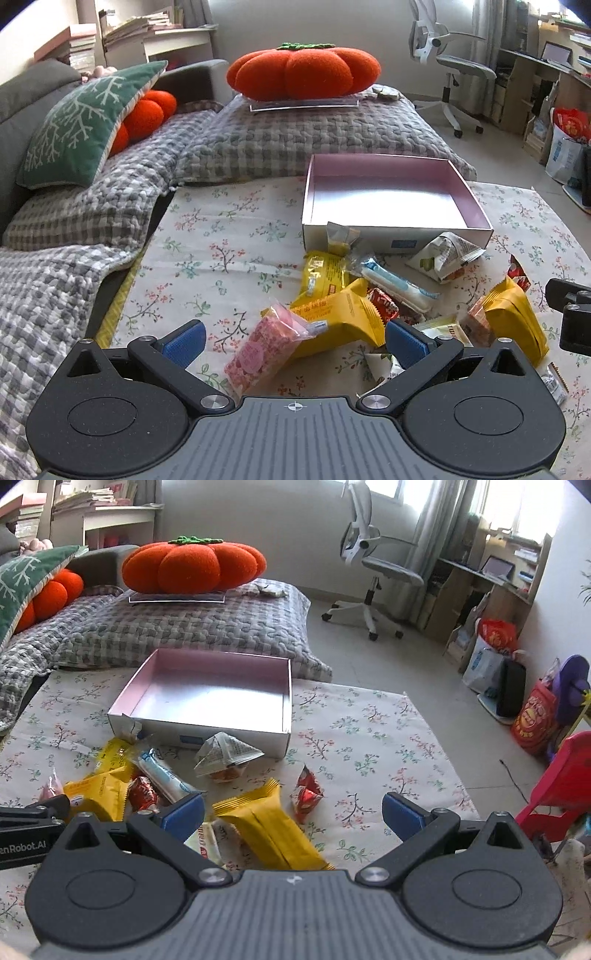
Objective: Organize snacks
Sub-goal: 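Grasp a yellow cake with the right gripper while the left gripper grasps another yellow cake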
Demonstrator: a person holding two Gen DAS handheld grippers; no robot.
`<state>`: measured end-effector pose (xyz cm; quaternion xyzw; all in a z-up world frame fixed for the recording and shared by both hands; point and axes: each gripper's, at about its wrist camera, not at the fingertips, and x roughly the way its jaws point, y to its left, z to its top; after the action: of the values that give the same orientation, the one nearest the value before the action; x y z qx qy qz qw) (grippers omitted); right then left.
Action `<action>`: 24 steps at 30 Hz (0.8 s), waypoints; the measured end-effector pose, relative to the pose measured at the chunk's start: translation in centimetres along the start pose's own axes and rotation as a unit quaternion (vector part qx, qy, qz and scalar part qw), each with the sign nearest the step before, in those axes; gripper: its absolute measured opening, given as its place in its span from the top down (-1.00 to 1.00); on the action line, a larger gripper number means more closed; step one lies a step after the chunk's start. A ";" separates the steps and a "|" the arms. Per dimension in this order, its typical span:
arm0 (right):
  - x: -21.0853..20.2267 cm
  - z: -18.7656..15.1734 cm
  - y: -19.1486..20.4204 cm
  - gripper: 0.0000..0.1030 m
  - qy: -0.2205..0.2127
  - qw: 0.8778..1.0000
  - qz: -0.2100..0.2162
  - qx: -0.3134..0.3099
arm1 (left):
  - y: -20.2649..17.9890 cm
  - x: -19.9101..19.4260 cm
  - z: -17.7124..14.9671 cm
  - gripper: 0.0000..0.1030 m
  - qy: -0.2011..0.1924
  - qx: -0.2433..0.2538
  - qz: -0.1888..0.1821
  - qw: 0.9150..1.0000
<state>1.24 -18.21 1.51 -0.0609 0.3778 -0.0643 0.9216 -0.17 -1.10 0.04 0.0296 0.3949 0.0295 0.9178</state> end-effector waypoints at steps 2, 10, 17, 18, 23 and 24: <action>0.0 -0.1 0.0 -0.99 0.000 1.000 -0.009 -0.004 | -0.1 0.1 0.0 -1.00 -0.005 -0.001 -0.004 1.000; 0.3 -0.5 0.3 -0.99 -0.017 0.999 -0.038 -0.029 | 0.2 1.0 -0.2 -1.00 -0.007 0.008 -0.011 1.000; 5.8 0.9 -4.4 -0.87 0.073 0.991 0.100 0.044 | 0.8 3.9 3.5 -1.00 0.016 0.058 -0.036 0.998; 6.6 1.2 -5.1 -0.87 0.085 0.989 0.112 0.055 | 0.7 4.3 4.0 -1.00 0.011 0.059 -0.038 0.997; 10.1 3.5 -4.9 -0.81 0.116 0.984 0.133 0.029 | -1.4 7.2 3.7 -1.00 0.030 0.090 -0.052 0.994; 10.5 3.8 -4.8 -0.80 0.120 0.983 0.134 0.029 | -1.5 7.7 3.2 -1.00 0.034 0.097 -0.050 0.993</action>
<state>11.02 -24.38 -2.25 0.0257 0.4886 0.0423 0.8711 7.52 -2.10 -3.42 0.0974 0.4283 -0.0534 0.8968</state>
